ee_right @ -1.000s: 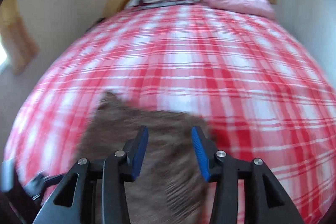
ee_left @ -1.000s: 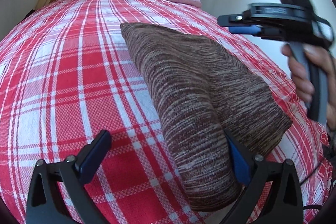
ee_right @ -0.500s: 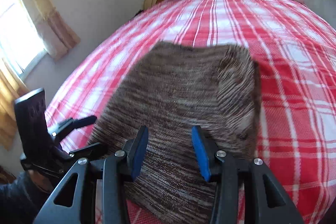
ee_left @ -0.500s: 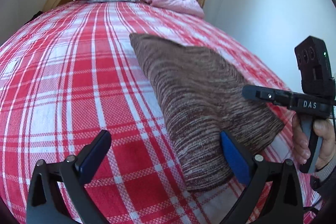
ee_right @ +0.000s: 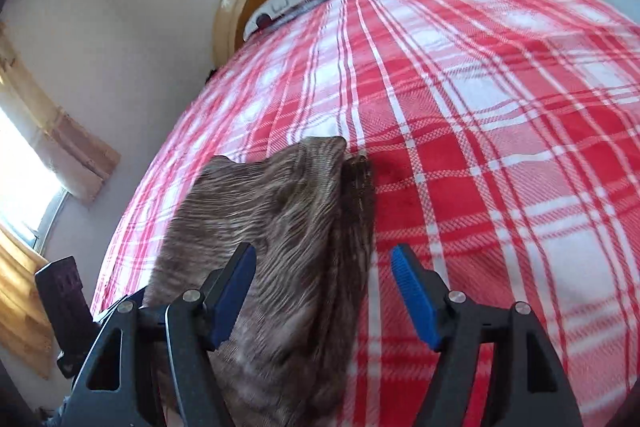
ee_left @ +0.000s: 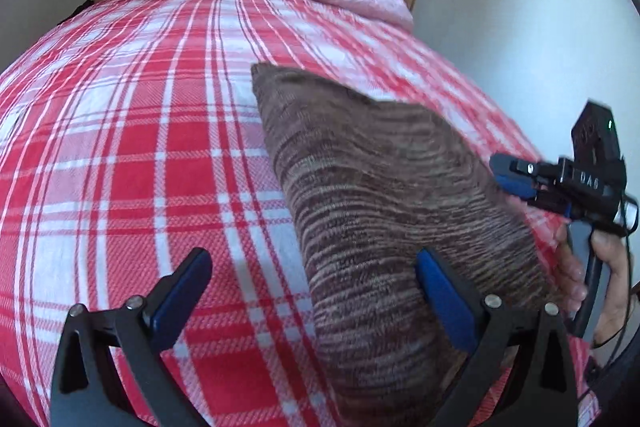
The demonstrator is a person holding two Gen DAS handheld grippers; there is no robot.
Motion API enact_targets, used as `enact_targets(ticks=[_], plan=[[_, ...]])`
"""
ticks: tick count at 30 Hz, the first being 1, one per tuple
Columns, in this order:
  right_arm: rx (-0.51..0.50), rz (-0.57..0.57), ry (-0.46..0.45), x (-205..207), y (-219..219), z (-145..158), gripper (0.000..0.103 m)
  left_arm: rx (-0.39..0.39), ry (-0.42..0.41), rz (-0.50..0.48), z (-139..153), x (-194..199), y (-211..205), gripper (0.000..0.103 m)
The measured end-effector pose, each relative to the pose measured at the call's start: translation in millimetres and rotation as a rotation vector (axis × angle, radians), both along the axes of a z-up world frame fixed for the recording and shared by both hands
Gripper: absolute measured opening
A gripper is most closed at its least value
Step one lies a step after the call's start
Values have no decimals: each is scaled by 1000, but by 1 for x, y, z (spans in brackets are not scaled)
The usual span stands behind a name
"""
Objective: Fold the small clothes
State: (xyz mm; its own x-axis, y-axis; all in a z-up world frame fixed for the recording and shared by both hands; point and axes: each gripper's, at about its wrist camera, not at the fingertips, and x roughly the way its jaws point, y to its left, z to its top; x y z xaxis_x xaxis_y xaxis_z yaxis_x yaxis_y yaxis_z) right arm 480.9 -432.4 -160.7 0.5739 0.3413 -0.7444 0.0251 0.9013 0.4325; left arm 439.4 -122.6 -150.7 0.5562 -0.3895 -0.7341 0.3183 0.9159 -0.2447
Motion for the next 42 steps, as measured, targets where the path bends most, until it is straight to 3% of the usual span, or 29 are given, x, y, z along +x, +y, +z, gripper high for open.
enact_targets(ticks=[3, 22, 24, 27, 29, 30, 31, 32, 34, 37, 42], plan=[[-48, -7, 41, 11, 0, -15, 71, 53, -7, -6, -4, 1, -7, 103], [42, 55, -41, 24, 4, -29, 69, 89, -13, -26, -9, 7, -14, 103], [42, 70, -41, 25, 7, -30, 51, 85, -13, -28, -9, 6, -13, 103], [68, 98, -34, 26, 8, -32, 42, 78, -13, -38, -8, 6, -13, 101], [75, 98, -28, 27, 8, -34, 38, 70, -18, -58, -7, 5, -15, 95], [74, 98, -29, 27, 8, -34, 33, 62, -22, -76, -6, 3, -15, 85], [70, 104, -30, 26, 10, -33, 30, 42, -26, -109, -5, 1, -16, 66], [66, 109, -32, 25, 11, -32, 26, 17, -25, -144, -3, -1, -17, 54], [62, 115, -34, 23, 14, -28, 22, 17, -39, -156, -1, -5, -18, 40], [56, 106, -34, 21, 17, -23, 21, 3, -47, -140, 5, -8, -14, 29], [79, 104, -55, 13, 25, -10, 20, -39, -62, -123, 19, -22, 3, 25]])
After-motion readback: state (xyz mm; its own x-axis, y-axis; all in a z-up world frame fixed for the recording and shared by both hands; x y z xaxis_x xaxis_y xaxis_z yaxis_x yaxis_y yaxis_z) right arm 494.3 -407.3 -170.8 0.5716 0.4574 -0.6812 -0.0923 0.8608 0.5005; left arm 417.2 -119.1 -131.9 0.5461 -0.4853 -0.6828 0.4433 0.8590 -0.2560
